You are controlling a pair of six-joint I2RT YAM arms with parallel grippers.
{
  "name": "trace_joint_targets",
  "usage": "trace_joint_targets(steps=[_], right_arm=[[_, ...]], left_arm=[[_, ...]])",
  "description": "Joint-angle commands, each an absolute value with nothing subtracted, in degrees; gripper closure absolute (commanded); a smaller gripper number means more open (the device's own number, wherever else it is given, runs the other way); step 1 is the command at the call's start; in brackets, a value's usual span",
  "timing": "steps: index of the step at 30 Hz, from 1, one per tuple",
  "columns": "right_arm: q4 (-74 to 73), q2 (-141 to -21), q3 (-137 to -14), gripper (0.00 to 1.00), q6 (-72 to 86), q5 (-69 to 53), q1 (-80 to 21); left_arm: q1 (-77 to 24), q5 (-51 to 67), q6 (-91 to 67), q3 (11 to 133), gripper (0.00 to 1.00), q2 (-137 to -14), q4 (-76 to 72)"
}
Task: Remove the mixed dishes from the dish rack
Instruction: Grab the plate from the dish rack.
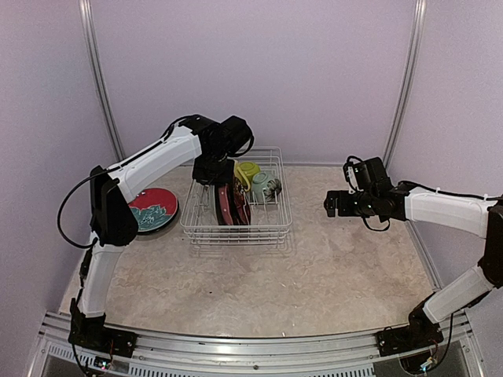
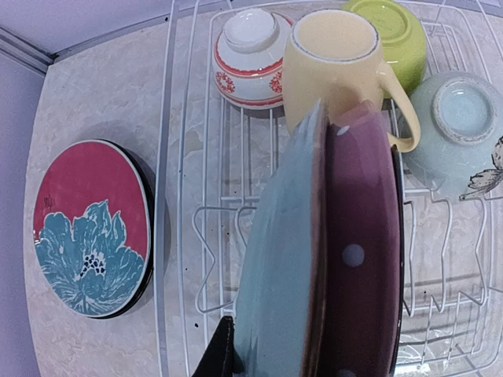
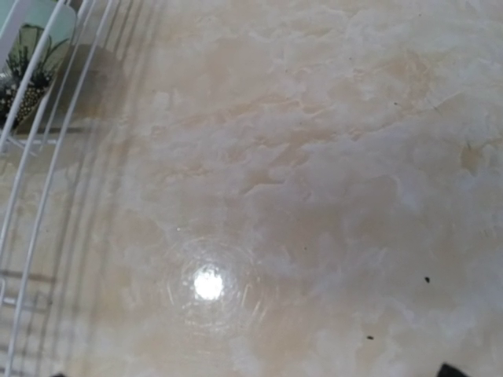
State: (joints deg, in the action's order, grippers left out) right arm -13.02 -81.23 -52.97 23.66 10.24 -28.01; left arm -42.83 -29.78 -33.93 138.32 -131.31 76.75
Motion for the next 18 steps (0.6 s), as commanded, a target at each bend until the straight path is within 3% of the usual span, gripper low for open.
trace_joint_targets(steps=[1,18], right_arm=[[-12.3,-80.2,-52.4,0.00,24.1,10.0,-28.6],[-12.3,-80.2,-52.8,0.00,24.3,9.4,-28.6]], left_arm=[[-44.4,-34.6,-29.8,142.8,1.00,-129.3,81.7],[-45.0,-37.1,-29.4,143.3,1.00,-125.4,82.5]])
